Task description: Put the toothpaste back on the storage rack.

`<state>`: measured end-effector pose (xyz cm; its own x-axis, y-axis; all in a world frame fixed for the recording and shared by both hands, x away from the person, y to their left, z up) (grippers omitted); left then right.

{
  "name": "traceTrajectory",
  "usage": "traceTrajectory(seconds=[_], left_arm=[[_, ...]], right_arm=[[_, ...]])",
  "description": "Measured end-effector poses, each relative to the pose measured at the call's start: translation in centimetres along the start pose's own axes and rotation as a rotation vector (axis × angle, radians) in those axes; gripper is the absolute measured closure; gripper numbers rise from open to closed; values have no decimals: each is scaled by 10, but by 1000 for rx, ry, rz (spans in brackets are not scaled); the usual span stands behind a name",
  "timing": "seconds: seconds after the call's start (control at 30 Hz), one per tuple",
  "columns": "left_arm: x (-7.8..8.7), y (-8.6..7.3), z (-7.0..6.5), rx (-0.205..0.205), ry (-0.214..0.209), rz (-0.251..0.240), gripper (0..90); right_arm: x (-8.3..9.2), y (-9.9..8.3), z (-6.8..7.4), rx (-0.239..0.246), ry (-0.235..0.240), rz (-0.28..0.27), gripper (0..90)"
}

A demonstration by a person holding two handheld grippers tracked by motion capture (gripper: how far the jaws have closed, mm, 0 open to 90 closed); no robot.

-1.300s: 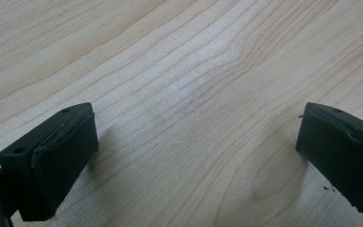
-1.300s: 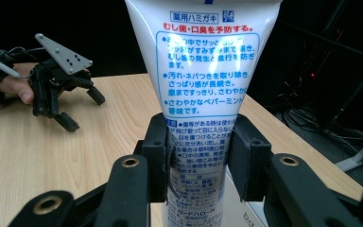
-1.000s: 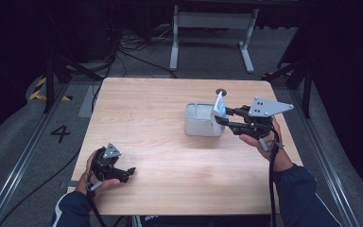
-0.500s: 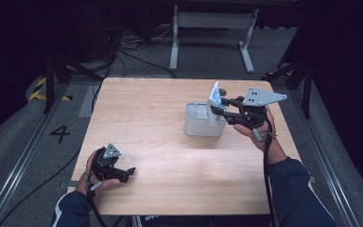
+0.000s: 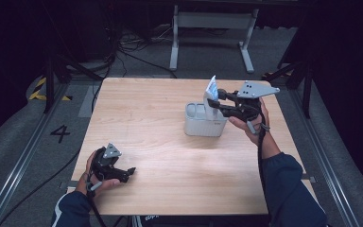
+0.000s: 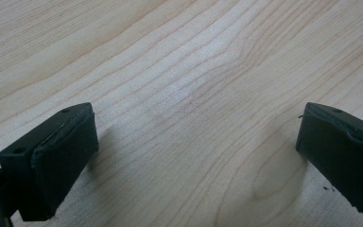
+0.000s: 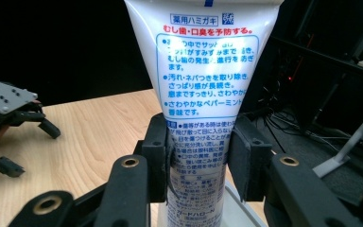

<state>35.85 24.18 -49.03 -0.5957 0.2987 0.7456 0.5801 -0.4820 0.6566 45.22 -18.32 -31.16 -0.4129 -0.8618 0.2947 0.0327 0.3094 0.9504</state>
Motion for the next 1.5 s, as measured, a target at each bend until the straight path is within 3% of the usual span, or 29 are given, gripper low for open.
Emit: traceTrajectory(seconds=[0.37,0.63,0.97,1.5], left_arm=[[0,0,0,0,0,0,3],[0,0,0,-2,-1,0,3],[0,0,0,0,0,-1,3],[0,0,0,0,0,0,3]], right_arm=[[-14,-12,-13,-30,-37,28,638],[-23,-21,-17,-46,-36,46,635],[-24,-31,-23,-68,-69,50,631],[-32,-56,-23,-80,-47,122,623]])
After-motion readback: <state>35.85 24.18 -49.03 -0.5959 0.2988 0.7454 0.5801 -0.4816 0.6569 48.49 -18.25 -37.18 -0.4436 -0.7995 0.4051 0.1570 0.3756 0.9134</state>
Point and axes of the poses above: each handheld gripper's, and its own axes: x roughly backward along the jaws, y roughly out of its top, z roughly to its left, the point moved 1 cm from there along -x, roughly forward along the jaws, and after that the axes turned 9 degrees about y, right-handed, at the moved point
